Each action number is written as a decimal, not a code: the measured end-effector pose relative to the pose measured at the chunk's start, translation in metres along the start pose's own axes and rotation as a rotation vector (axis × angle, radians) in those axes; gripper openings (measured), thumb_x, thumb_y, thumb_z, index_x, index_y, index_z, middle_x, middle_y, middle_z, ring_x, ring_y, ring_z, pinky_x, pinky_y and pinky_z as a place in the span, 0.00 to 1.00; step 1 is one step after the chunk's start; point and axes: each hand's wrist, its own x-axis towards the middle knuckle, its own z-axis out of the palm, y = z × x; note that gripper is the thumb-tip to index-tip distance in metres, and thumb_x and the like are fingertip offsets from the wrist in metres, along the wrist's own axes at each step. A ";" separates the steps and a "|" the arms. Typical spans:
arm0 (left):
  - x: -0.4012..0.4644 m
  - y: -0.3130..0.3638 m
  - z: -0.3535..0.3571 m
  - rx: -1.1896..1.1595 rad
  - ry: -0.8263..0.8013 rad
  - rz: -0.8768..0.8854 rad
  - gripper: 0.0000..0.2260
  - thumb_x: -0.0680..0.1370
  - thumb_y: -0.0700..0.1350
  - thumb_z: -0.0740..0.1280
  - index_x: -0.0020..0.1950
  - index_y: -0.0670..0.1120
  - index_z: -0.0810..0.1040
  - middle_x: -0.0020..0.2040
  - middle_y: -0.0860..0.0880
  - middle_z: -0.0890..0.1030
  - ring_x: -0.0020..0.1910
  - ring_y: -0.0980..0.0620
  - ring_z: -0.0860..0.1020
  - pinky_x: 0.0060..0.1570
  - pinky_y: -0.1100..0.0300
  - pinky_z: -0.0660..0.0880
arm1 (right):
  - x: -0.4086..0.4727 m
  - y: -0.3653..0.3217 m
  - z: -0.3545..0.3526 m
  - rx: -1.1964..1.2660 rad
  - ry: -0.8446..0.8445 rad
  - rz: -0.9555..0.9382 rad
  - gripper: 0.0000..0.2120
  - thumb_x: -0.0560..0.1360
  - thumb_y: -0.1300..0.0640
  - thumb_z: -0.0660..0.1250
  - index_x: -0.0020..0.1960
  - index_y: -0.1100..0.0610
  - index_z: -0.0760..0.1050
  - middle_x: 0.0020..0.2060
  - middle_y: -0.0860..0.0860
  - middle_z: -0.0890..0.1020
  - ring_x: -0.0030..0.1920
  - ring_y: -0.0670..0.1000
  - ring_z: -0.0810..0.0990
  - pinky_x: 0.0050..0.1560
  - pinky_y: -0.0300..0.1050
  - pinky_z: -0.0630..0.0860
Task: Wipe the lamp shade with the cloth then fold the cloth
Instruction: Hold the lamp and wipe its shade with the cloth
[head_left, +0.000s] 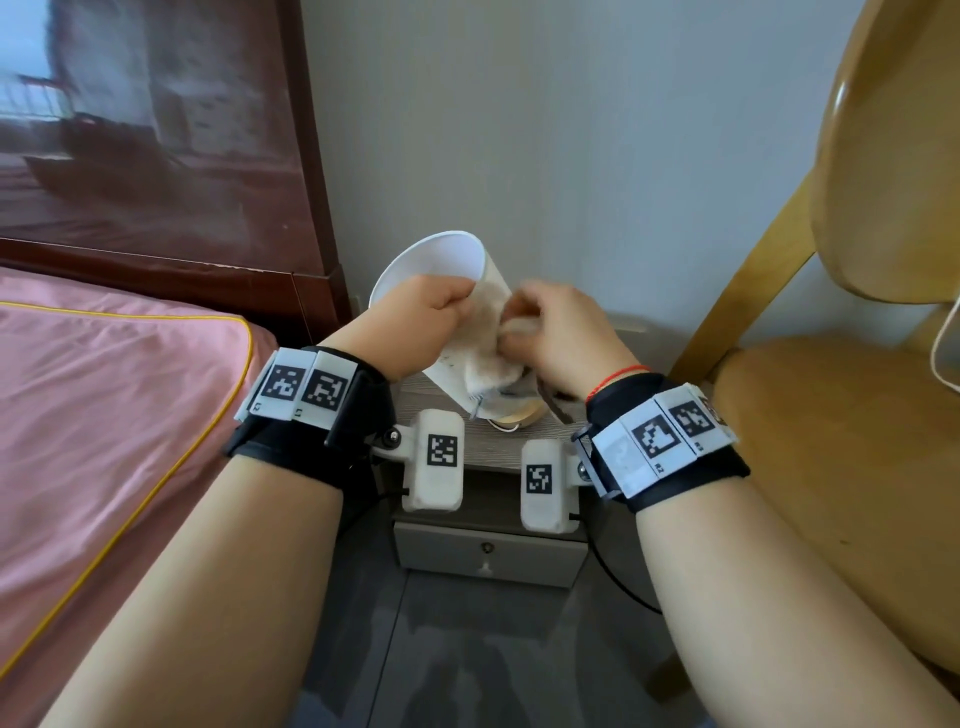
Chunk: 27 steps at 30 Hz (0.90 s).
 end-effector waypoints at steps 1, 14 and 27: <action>0.000 -0.001 0.000 0.009 0.004 -0.005 0.15 0.83 0.45 0.57 0.51 0.35 0.78 0.39 0.43 0.71 0.38 0.50 0.66 0.37 0.60 0.63 | -0.001 0.005 0.002 -0.092 -0.087 0.051 0.05 0.67 0.61 0.67 0.40 0.52 0.79 0.37 0.48 0.82 0.41 0.50 0.79 0.38 0.39 0.67; 0.000 -0.001 0.000 -0.033 0.001 0.011 0.11 0.82 0.38 0.58 0.52 0.35 0.79 0.44 0.36 0.78 0.42 0.49 0.71 0.42 0.56 0.68 | -0.001 -0.010 0.000 0.357 0.177 -0.115 0.05 0.67 0.59 0.73 0.42 0.54 0.79 0.36 0.42 0.81 0.37 0.37 0.77 0.41 0.32 0.72; 0.000 -0.006 -0.004 -0.072 0.019 -0.037 0.14 0.82 0.44 0.57 0.54 0.37 0.79 0.44 0.37 0.76 0.43 0.50 0.70 0.45 0.57 0.66 | 0.004 0.011 -0.005 0.206 0.080 0.109 0.02 0.68 0.56 0.70 0.39 0.50 0.78 0.32 0.41 0.79 0.34 0.38 0.76 0.33 0.33 0.69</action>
